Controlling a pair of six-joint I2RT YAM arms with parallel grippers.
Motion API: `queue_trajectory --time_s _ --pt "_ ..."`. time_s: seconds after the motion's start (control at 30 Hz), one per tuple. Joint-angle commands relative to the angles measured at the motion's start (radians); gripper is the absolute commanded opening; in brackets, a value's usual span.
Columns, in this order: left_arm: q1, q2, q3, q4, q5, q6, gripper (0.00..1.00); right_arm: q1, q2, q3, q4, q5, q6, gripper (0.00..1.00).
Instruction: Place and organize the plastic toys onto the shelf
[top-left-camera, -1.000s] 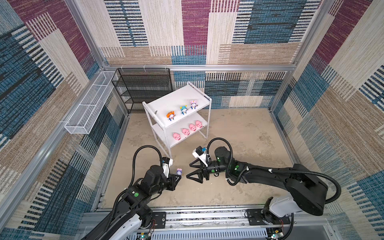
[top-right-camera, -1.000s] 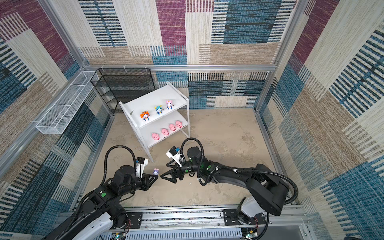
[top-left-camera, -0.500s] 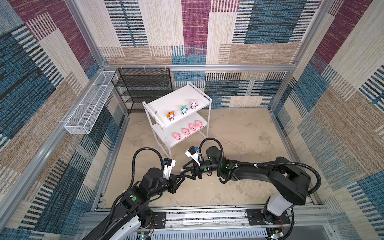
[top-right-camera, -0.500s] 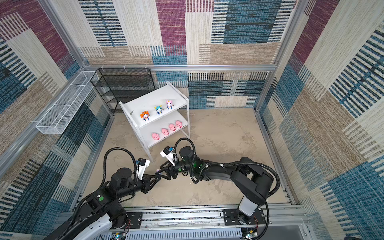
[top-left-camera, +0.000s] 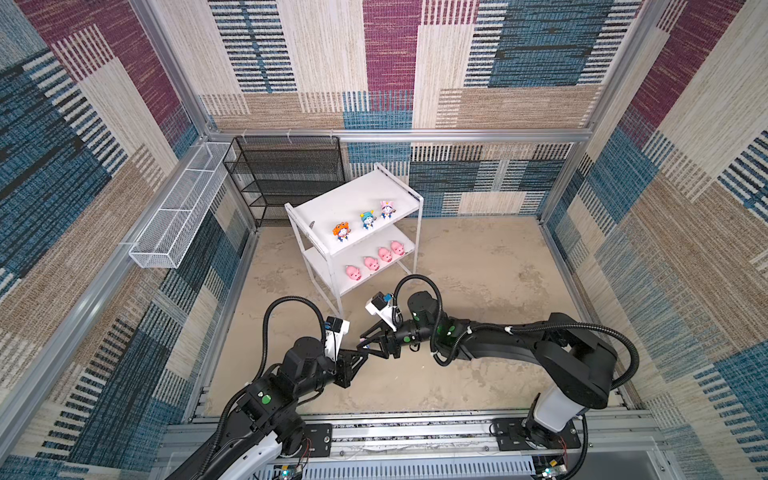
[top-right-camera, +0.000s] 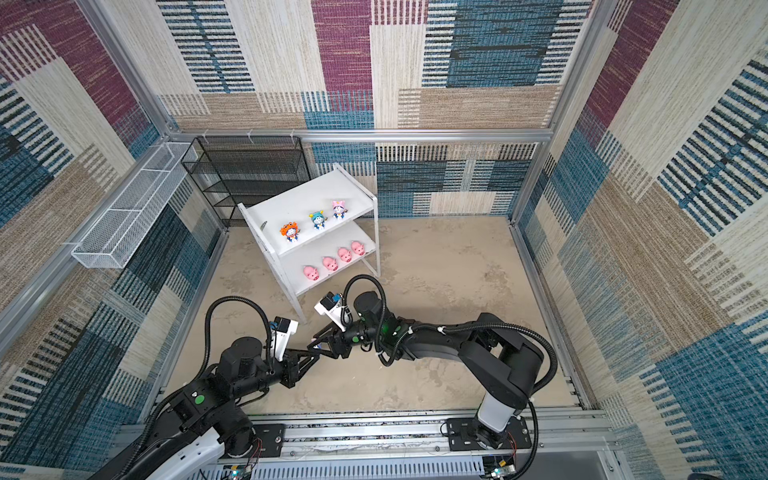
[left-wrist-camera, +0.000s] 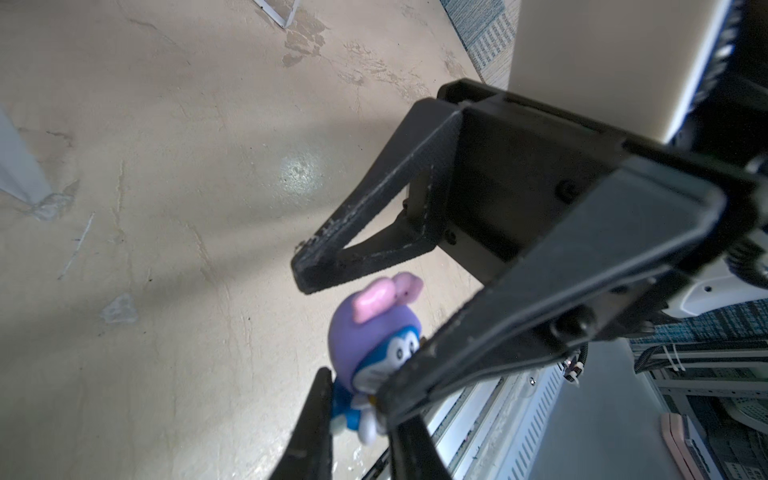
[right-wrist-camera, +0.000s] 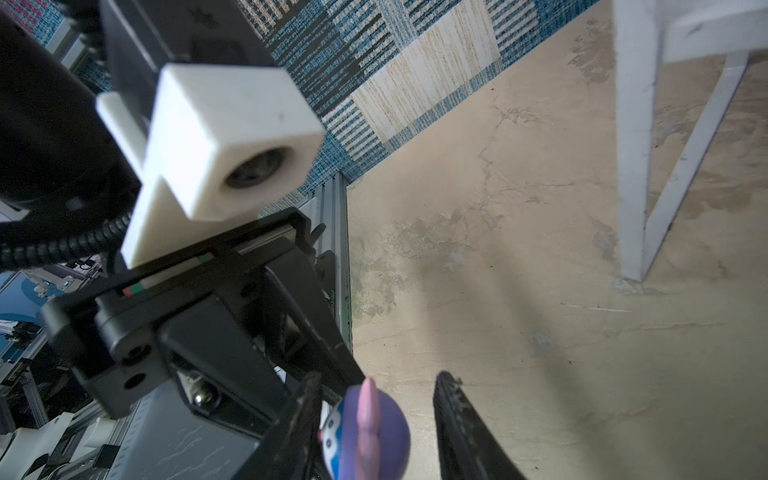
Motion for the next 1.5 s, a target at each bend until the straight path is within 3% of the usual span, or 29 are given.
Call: queue_trajectory --time_s 0.0,0.4,0.73,0.87,1.1,1.2,1.33,1.47 --pt "-0.002 -0.021 0.015 0.003 -0.062 0.036 0.14 0.004 0.012 0.036 -0.118 0.076 -0.017 0.47" --pt "-0.003 -0.045 0.018 -0.036 -0.132 0.042 0.14 0.094 0.063 0.195 -0.366 0.313 -0.007 0.42" --pt "-0.003 -0.057 0.022 -0.054 -0.170 0.047 0.14 0.117 0.069 0.228 -0.433 0.381 0.002 0.41" --pt "-0.003 -0.068 0.020 -0.057 -0.177 0.047 0.14 0.118 0.066 0.232 -0.441 0.393 0.009 0.45" --pt "-0.005 -0.071 0.021 -0.057 -0.175 0.047 0.14 0.118 0.066 0.234 -0.452 0.410 0.017 0.63" --pt "-0.005 -0.071 0.020 -0.057 -0.175 0.050 0.14 0.117 0.064 0.237 -0.450 0.399 0.020 0.55" --pt "-0.005 -0.072 0.021 -0.057 -0.175 0.050 0.14 0.119 0.057 0.243 -0.443 0.381 0.025 0.35" --pt "-0.006 -0.074 0.019 -0.057 -0.177 0.049 0.14 0.121 0.055 0.246 -0.432 0.366 0.027 0.30"
